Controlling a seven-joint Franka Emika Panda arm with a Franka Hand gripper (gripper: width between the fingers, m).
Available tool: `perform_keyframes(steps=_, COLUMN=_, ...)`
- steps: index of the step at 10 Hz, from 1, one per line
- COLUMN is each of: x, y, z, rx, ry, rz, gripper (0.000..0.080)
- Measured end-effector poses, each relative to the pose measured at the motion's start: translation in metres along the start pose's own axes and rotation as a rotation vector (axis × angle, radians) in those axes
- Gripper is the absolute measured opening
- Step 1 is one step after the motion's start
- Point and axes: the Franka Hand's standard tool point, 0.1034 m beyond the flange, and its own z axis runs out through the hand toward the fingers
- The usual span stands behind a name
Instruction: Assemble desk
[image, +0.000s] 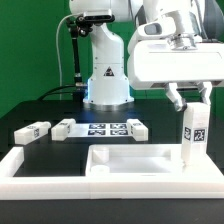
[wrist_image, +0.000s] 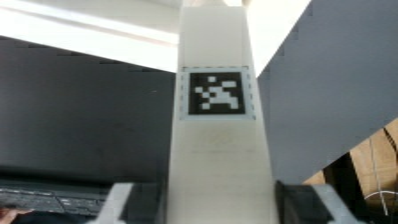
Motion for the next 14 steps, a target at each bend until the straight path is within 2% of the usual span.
perform_keyframes(steps=4, x=0.003, y=-0.002, z=0.003, rx=-0.007, ry=0.029, rz=-0.004, gripper=0.0290)
perform_keyframes(steps=5, x=0.003, y=-0.002, z=0.003, rx=-0.007, ry=0.028, rz=-0.004, gripper=0.0480)
perform_keyframes(steps=6, x=0.003, y=-0.002, z=0.003, rx=-0.007, ry=0.028, rz=-0.004, gripper=0.0611)
perform_keyframes(steps=11, x=0.002, y=-0.002, z=0.003, rx=-0.007, ry=0.027, rz=-0.004, gripper=0.0649)
perform_keyframes(steps=12, x=-0.001, y=-0.002, z=0.005, rx=0.003, ry=-0.007, rz=-0.006, gripper=0.0649)
perform_keyframes(steps=13, x=0.004, y=0.004, z=0.003, rx=0.031, ry=-0.088, rz=0.006, gripper=0.0649)
perform_keyframes(steps=14, x=0.018, y=0.014, z=-0.002, rx=0.031, ry=-0.086, rz=0.017, gripper=0.0649)
